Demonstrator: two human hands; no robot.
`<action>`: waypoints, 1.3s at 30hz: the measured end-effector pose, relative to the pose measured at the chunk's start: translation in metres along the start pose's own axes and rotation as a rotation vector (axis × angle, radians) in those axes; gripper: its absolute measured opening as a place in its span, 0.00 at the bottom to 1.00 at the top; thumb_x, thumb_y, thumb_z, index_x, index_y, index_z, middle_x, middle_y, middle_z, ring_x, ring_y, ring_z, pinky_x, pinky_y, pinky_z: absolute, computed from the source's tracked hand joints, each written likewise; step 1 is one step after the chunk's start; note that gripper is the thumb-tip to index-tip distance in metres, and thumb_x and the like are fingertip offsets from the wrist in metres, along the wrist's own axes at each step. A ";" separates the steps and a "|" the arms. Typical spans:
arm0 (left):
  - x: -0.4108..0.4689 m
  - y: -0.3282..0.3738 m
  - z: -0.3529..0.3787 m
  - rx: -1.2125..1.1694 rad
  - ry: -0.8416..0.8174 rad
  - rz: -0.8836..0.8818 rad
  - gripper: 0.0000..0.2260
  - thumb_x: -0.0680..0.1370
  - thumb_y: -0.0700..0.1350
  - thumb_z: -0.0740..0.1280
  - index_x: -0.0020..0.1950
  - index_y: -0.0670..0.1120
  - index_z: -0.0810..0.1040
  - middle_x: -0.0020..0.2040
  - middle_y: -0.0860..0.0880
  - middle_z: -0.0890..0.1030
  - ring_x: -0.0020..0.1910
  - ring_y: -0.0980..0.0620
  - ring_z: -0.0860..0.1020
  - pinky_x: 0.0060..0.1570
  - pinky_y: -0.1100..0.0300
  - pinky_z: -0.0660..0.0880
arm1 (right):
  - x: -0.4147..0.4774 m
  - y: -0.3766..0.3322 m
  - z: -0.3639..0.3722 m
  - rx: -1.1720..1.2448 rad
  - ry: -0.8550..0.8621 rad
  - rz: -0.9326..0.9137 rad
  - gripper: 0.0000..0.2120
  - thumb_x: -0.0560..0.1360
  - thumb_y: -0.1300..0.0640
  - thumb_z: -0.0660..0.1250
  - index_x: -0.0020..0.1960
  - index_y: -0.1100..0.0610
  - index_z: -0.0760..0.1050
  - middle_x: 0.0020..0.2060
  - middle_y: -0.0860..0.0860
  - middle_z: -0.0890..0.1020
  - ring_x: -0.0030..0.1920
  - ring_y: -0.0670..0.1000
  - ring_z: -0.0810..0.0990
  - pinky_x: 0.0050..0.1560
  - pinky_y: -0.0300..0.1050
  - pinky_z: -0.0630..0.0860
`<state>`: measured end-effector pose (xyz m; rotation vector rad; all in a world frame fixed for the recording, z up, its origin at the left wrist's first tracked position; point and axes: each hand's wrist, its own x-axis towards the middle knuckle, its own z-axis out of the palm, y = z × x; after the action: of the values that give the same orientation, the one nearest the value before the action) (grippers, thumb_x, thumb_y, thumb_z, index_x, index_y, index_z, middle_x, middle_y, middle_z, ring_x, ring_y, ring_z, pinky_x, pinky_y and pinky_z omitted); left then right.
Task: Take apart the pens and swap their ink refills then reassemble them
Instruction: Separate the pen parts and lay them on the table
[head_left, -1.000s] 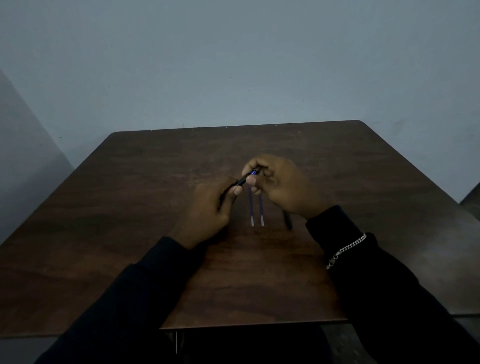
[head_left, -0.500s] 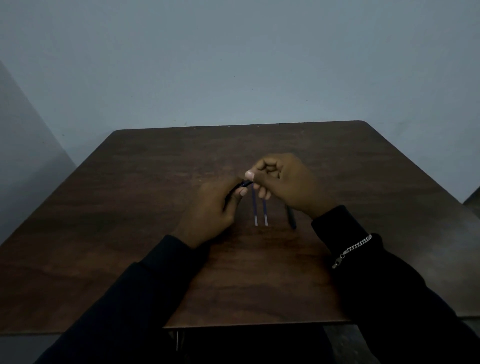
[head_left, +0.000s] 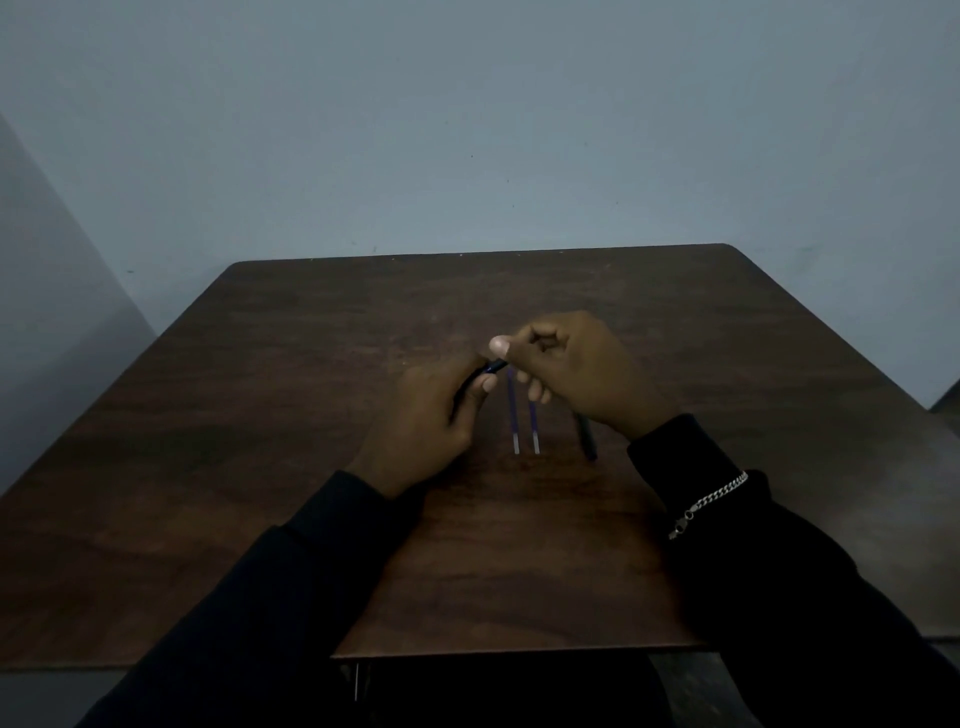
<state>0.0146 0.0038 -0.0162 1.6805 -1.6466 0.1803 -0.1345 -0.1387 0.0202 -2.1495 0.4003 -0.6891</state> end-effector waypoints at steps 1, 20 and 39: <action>0.000 -0.001 0.000 -0.002 -0.002 0.000 0.09 0.86 0.46 0.64 0.61 0.46 0.82 0.43 0.54 0.82 0.38 0.60 0.77 0.38 0.60 0.74 | 0.000 0.001 0.000 -0.006 0.000 -0.005 0.13 0.80 0.45 0.70 0.44 0.54 0.82 0.34 0.50 0.85 0.30 0.48 0.84 0.32 0.38 0.79; 0.000 0.001 0.000 0.011 0.005 0.003 0.08 0.85 0.44 0.65 0.60 0.45 0.82 0.42 0.54 0.81 0.37 0.61 0.75 0.38 0.64 0.71 | 0.001 0.001 0.000 0.054 -0.006 0.018 0.11 0.81 0.50 0.70 0.45 0.56 0.82 0.34 0.52 0.85 0.31 0.49 0.84 0.34 0.41 0.80; 0.000 0.001 0.000 0.027 0.031 0.029 0.06 0.85 0.42 0.66 0.58 0.46 0.82 0.41 0.59 0.77 0.37 0.67 0.74 0.40 0.73 0.66 | 0.002 0.001 -0.001 0.137 -0.053 0.046 0.08 0.81 0.55 0.71 0.47 0.59 0.82 0.37 0.56 0.87 0.35 0.50 0.86 0.37 0.43 0.82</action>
<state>0.0141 0.0034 -0.0159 1.6669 -1.6528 0.2430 -0.1338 -0.1405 0.0207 -2.0190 0.3625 -0.6143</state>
